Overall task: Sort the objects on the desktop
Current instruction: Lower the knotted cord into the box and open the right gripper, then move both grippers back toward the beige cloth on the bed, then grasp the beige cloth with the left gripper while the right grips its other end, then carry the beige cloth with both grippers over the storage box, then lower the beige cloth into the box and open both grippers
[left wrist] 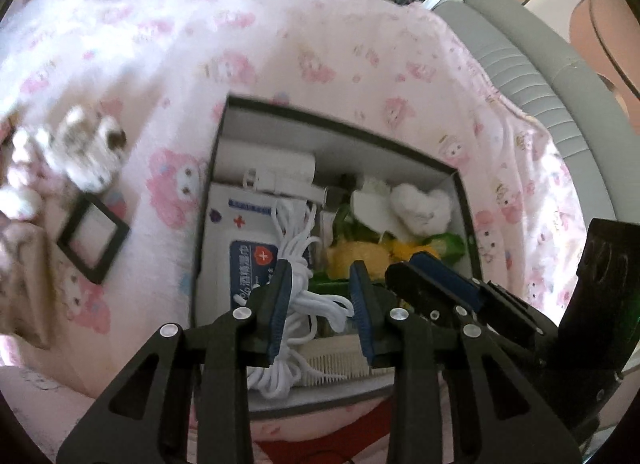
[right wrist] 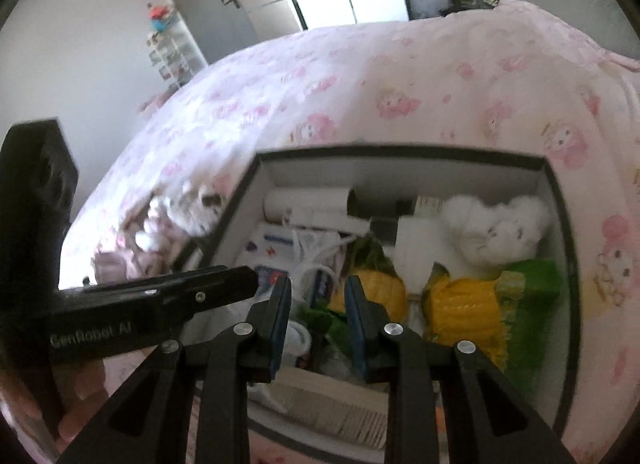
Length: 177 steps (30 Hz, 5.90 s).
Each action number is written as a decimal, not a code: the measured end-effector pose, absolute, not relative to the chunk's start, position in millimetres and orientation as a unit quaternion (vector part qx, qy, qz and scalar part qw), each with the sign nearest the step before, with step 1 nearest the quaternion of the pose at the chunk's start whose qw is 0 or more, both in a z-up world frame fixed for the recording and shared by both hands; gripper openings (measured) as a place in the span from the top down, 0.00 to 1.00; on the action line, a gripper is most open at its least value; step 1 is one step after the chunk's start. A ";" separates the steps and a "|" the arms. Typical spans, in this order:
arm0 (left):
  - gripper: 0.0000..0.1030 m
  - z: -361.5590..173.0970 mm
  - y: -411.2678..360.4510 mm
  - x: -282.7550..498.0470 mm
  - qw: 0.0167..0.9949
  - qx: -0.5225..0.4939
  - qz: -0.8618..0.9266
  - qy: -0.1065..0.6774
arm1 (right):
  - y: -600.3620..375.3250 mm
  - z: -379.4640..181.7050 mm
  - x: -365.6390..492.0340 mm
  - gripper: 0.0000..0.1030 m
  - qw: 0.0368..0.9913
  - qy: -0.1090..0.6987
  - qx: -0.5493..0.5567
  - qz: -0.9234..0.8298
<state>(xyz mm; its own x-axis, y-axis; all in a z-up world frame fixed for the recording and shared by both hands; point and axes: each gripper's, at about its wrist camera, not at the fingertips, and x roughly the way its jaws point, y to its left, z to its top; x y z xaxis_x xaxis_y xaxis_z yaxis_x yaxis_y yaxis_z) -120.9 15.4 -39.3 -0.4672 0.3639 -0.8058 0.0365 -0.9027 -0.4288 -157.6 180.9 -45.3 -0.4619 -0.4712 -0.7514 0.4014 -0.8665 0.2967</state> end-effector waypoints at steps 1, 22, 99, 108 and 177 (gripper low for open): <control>0.70 -30.8 13.5 -117.0 0.097 -0.499 0.839 -0.195 | 179.6 -40.5 -155.7 0.76 0.254 -0.040 0.449 -0.856; 0.55 32.4 -65.4 -23.6 0.068 -0.422 0.886 -0.180 | 106.0 11.6 -85.9 0.65 0.271 -0.008 0.420 -0.866; 0.94 -60.4 -247.3 -6.6 -0.018 -0.451 0.842 -0.296 | -70.9 -64.3 -88.6 0.95 0.388 0.041 0.496 -0.776; 0.95 -14.4 -145.5 -38.1 0.043 -0.455 0.864 -0.212 | -4.0 -36.8 -100.7 0.97 0.374 -0.024 0.470 -0.799; 0.67 -104.5 55.2 -190.4 0.098 -0.559 0.813 -0.130 | 242.7 -99.0 -222.0 0.96 0.150 -0.042 0.503 -0.850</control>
<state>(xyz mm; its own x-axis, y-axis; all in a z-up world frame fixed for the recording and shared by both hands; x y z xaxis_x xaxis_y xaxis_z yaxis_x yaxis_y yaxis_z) -190.4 55.2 -104.5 -0.3555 0.3045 -0.8837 -0.0136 -0.9470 -0.3209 -222.0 242.7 -99.0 -0.4496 -0.2979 -0.8421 0.2133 -0.9513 0.2226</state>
